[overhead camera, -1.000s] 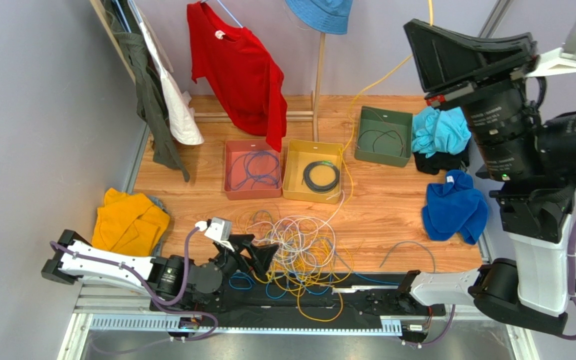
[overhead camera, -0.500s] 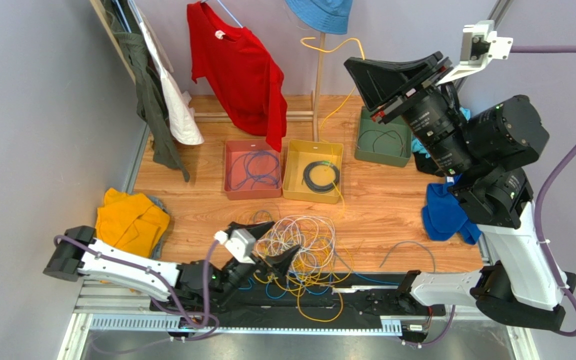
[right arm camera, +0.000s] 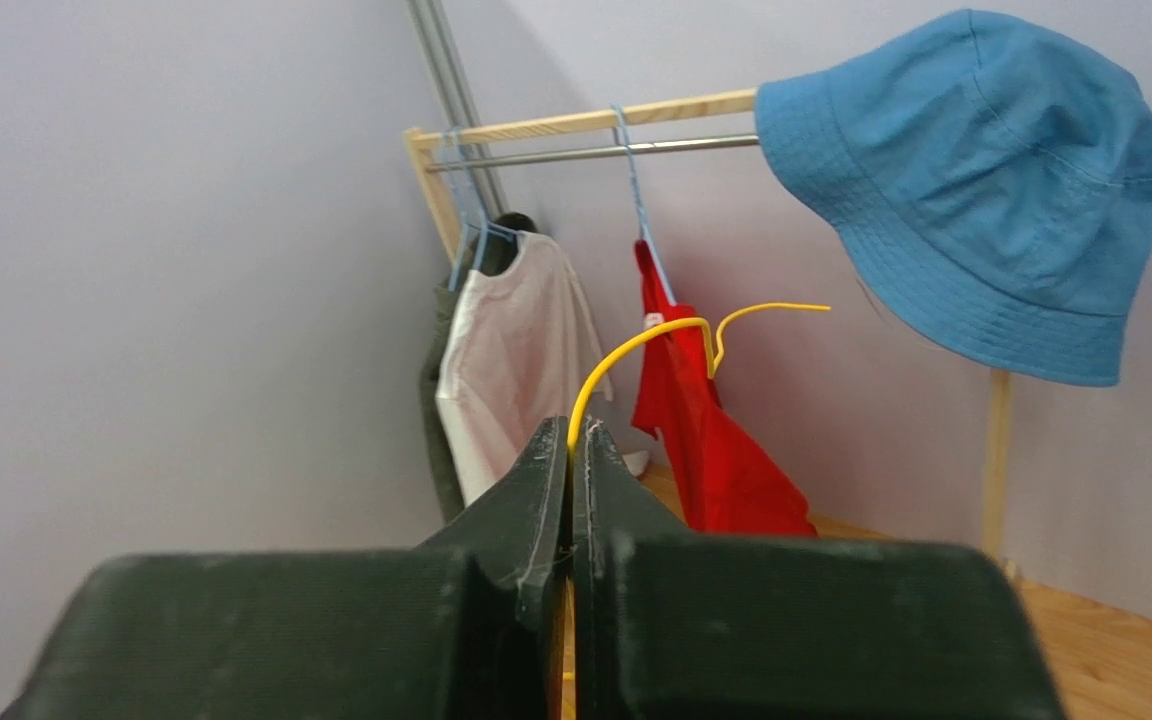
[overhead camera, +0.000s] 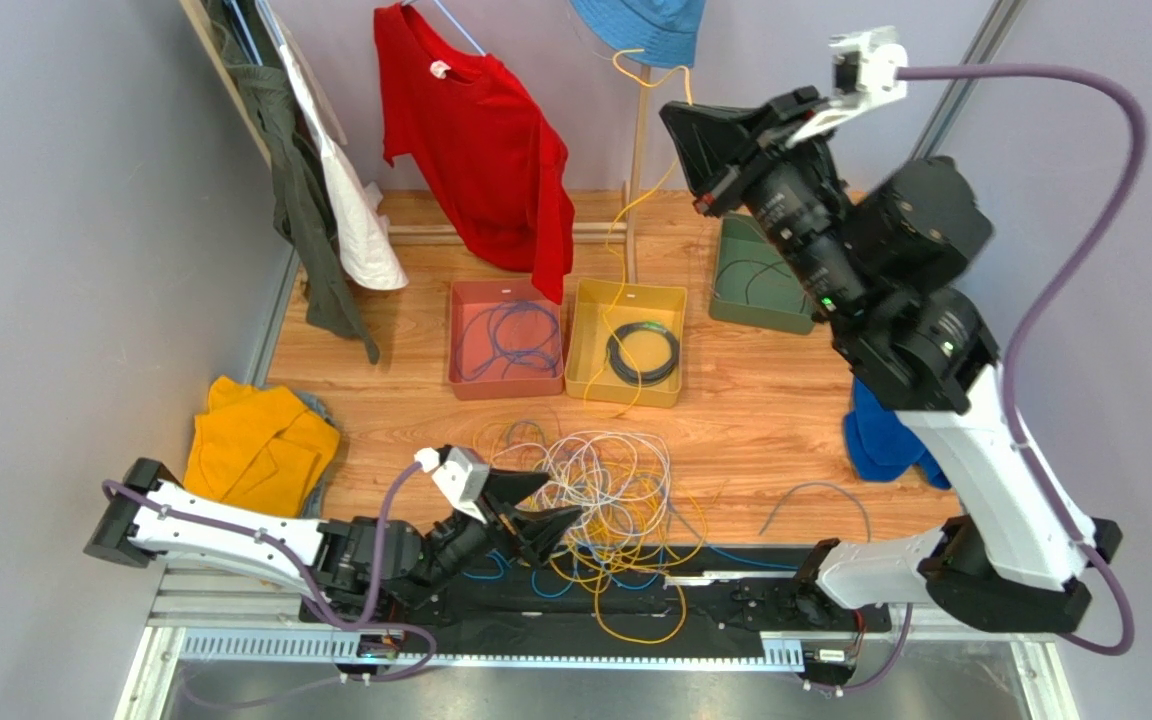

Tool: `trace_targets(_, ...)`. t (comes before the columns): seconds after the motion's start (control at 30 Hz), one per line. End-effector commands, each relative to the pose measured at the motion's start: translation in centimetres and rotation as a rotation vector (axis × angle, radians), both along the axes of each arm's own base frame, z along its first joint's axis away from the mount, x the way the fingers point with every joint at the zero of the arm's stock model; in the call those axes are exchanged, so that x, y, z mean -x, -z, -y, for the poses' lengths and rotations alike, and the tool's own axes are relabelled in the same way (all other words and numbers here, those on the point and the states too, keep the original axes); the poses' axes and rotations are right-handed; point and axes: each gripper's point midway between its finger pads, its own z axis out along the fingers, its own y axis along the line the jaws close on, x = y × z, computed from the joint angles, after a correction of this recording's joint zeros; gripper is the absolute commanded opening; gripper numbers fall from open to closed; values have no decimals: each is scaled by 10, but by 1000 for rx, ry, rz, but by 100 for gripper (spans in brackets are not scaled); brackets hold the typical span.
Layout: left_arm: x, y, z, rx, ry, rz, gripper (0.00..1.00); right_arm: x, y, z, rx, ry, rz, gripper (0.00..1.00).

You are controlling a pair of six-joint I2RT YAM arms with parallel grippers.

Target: Untangle the cables

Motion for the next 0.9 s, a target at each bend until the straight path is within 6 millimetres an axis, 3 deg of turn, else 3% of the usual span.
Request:
trace_targets(0.0, 8, 84, -29, -53, 3, -267, 75, -37, 2, 1, 27, 96, 24, 0)
trace_targets(0.1, 9, 101, -43, -58, -3, -325, 73, -64, 14, 2, 31, 131, 5, 0)
trace_targets(0.3, 4, 103, -54, -82, -28, -319, 74, -118, 38, 9, 21, 191, -42, 0)
trace_targets(0.47, 4, 109, -54, -100, -33, -317, 75, -151, 60, -5, 57, 184, -58, 0)
trace_targets(0.67, 5, 121, -54, -106, -35, -336, 76, -178, 87, -12, 78, 188, -91, 0)
trace_targets(0.83, 5, 124, -53, -103, -36, -337, 76, -193, 132, -12, 79, 191, -165, 0)
trace_targets(0.87, 5, 125, -54, -105, -38, -335, 76, -191, 129, -12, 59, 185, -154, 0)
